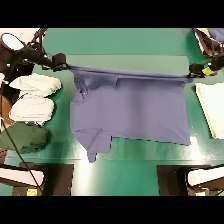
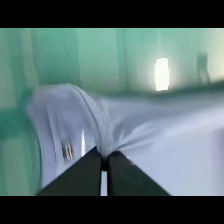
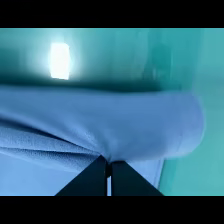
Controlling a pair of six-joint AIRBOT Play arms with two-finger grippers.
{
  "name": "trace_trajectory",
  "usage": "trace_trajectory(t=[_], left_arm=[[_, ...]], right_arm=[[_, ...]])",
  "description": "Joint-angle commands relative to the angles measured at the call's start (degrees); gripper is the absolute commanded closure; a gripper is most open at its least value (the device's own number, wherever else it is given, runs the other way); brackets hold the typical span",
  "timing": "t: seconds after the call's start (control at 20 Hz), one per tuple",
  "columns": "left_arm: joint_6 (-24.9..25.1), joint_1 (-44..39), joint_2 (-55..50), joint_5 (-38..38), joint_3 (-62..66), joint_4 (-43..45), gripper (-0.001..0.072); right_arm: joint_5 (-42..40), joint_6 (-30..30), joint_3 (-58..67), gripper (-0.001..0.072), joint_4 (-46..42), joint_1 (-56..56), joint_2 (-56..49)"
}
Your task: Fold the shirts.
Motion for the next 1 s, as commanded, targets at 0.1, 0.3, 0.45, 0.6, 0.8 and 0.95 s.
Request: trace_trajectory(t=[0.1, 0.3, 0.45, 0.6, 0.8, 0.95], left_arm=[[2.73, 0.17, -2.80, 7.96, 0.79, -0.46, 0.0680], [3.19, -0.37, -2.54, -8.24, 0.22, 2.75, 0.0682], [3.56, -2.93, -1.95, -10.36, -4.70, 7.96, 0.0682], [3.54, -5.27, -1.97, -8.02, -11.74, 8.44, 0.0680], [3.26, -5.57, -1.99, -4.94, -17.88, 9.94, 0.0680], [-0.74, -5.57, -1.95, -6.88, -17.86, 11.93, 0.0427]], right_arm=[[-1.16, -0.02, 11.13, 0.0699, 1.51, 0.46, -7.54], [6.40, -0.04, 8.28, 0.0700, -0.17, 0.33, -5.81], [4.26, -0.24, -2.34, 0.0701, -0.55, 0.35, -1.66], [0.94, -0.24, -11.52, 0.0700, -0.46, 0.42, 1.53], [-1.75, -0.22, -18.43, 0.0699, -0.31, 0.42, 4.55], [-0.63, -0.20, -19.74, 0.0694, 0.07, 0.39, 5.73]])
